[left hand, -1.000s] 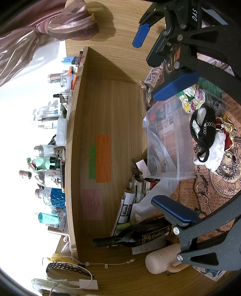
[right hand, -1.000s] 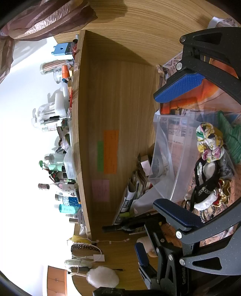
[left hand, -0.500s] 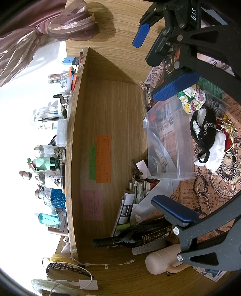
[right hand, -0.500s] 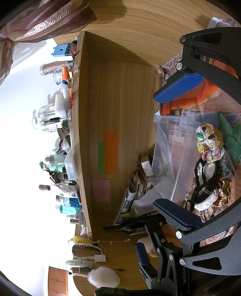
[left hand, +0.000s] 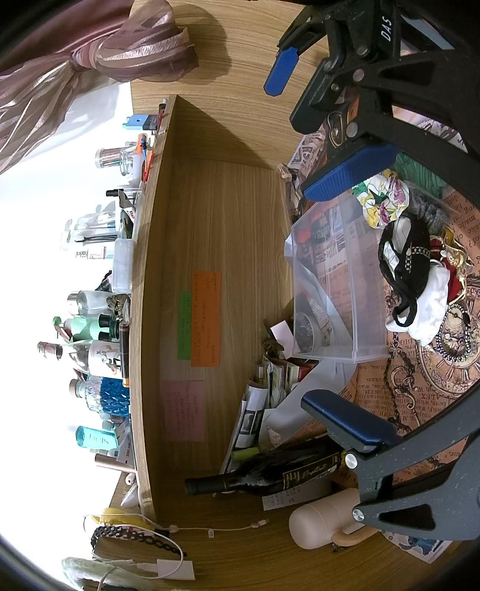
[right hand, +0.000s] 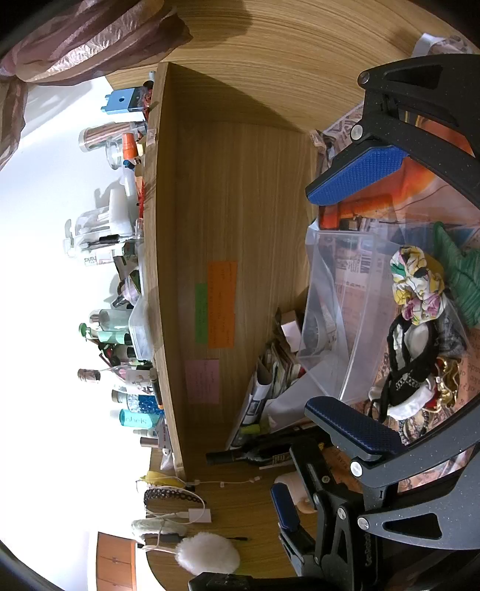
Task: Organize soft objects
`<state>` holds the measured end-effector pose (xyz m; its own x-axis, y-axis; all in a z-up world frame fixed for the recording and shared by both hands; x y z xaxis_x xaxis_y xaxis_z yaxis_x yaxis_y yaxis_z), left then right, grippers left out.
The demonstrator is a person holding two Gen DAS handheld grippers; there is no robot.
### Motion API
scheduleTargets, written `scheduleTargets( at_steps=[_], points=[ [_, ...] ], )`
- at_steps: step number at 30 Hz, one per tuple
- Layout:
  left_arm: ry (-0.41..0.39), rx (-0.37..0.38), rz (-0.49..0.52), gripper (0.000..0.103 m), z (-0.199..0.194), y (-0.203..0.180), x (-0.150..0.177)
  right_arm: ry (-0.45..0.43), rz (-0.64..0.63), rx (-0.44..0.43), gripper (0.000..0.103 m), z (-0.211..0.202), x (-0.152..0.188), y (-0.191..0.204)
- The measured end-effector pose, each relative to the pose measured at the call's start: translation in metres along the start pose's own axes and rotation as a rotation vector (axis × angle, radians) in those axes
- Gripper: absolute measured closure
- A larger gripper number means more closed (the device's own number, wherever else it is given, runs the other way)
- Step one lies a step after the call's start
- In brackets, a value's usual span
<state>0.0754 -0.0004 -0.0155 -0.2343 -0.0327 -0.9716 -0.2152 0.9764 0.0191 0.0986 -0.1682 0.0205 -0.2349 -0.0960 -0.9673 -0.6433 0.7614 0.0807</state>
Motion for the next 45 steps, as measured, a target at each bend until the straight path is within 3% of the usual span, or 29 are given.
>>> scheduleTargets(
  at_steps=[11,29,31,33,40,45],
  points=[
    [0.042,0.013,0.007,0.0,0.007,-0.007,0.009,0.028,0.016,0.007,0.0,0.007,0.008,-0.006],
    [0.357,0.101,0.027,0.0,0.059,-0.021,0.101,0.273,0.111,0.038,0.0,0.028,0.09,-0.05],
    [0.377,0.106,0.02,0.006,0.064,-0.022,0.106,0.29,0.128,0.028,0.001,0.033,0.096,-0.053],
    [0.393,0.107,0.022,0.021,0.067,-0.024,0.108,0.304,0.141,0.02,0.005,0.036,0.101,-0.056],
    [0.353,0.113,0.011,0.022,0.064,-0.026,0.094,0.333,0.179,-0.02,0.026,0.049,0.109,-0.06],
    [0.388,0.137,0.045,0.029,0.067,-0.036,0.1,0.36,0.192,-0.046,0.04,0.058,0.115,-0.059]
  ],
)
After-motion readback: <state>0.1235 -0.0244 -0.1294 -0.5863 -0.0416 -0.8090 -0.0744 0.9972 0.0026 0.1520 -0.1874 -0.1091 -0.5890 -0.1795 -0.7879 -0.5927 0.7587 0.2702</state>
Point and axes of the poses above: each gripper's, at about its wrist camera, not at the fingertips, and z roughly the way its jaws point, y to its left, x to its underside, the point moved 8 cm from there along z, roughly the way its jaws point, and after that the axes turned 13 degrees about -x, right-handed, at the moved point
